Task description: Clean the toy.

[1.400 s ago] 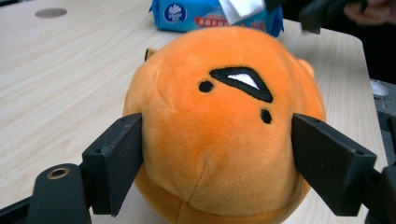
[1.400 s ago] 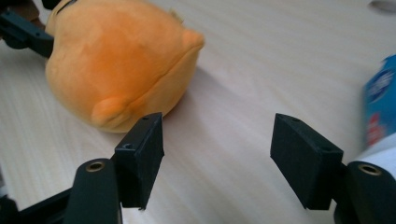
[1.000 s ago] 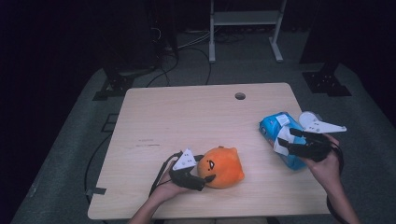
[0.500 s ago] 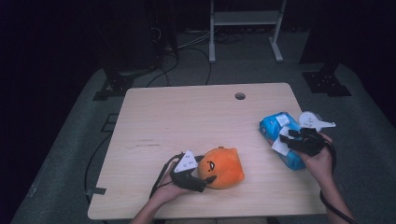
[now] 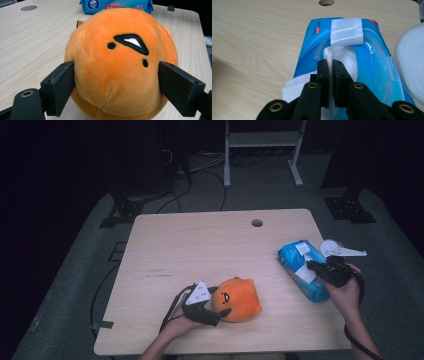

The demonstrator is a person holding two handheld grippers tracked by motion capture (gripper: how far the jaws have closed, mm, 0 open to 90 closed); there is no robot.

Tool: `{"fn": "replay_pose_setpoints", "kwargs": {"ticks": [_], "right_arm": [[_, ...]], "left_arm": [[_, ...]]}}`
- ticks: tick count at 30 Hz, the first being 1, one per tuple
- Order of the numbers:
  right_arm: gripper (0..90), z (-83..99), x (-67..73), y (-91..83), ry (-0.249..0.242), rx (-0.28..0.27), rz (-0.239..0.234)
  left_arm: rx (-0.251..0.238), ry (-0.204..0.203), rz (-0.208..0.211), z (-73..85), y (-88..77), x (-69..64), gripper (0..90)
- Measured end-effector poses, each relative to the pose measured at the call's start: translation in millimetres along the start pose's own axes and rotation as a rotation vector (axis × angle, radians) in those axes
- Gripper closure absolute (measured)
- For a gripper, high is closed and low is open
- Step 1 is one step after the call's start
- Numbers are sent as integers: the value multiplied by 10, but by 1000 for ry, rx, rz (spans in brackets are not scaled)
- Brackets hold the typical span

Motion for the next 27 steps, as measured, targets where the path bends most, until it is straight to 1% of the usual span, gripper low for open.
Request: {"fn": "replay_pose_setpoints", "kwargs": {"ticks": [3, 5, 8, 9, 10, 12, 13, 15, 18, 19, 20, 22, 23, 25, 26, 27], "right_arm": [[853, -5, -21, -58, 13, -6, -8], [855, -20, -15, -124, 13, -21, -19], [858, -41, 8, -238, 28, -52, -54], [858, -64, 49, -309, 14, -64, -66], [858, -64, 49, -309, 14, -64, -66], [858, -92, 116, -380, -12, -73, -73], [859, -109, 159, -417, -21, -76, -82], [859, -142, 248, -485, -42, -83, -111], [858, -223, 463, -593, -106, -85, -165], [858, -244, 525, -613, -117, -84, -182], [858, -285, 648, -644, -153, -81, -212], [857, -331, 808, -674, -183, -76, -259], [857, -361, 929, -688, -211, -74, -283], [857, -390, 1071, -704, -238, -66, -324], [857, -407, 1197, -715, -262, -58, -363], [857, -412, 1257, -718, -274, -53, -385]], "left_arm": [[4, 9, 1, -3, -1, 3, 165], [6, 12, 1, -4, 0, 5, 161], [6, 7, 1, 0, 5, 6, 154], [6, 8, 0, 0, 4, 6, 154], [8, 11, 0, 0, 3, 5, 154], [10, 22, -1, -1, 2, 3, 154], [13, 28, -2, -1, 1, 4, 153], [11, 23, 0, 2, 3, 6, 149], [14, 20, 2, 6, 11, 13, 139], [15, 15, 5, 12, 16, 14, 134], [16, 14, 6, 15, 18, 14, 128], [23, 21, 6, 24, 18, 15, 121], [23, 19, 6, 25, 17, 12, 120], [24, 18, 8, 25, 18, 17, 120], [25, 17, 9, 25, 20, 19, 119], [29, 20, 10, 26, 21, 23, 116]]}}
Point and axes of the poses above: each handheld gripper's, and its own axes: y roughly forward along the jaws, z roughly out of its underside, x roughly to its left, the point moved 2 cm from there along y, roughly forward along the jaws, and after that the axes turned 2 degrees about -z, right-handed, at the moved point
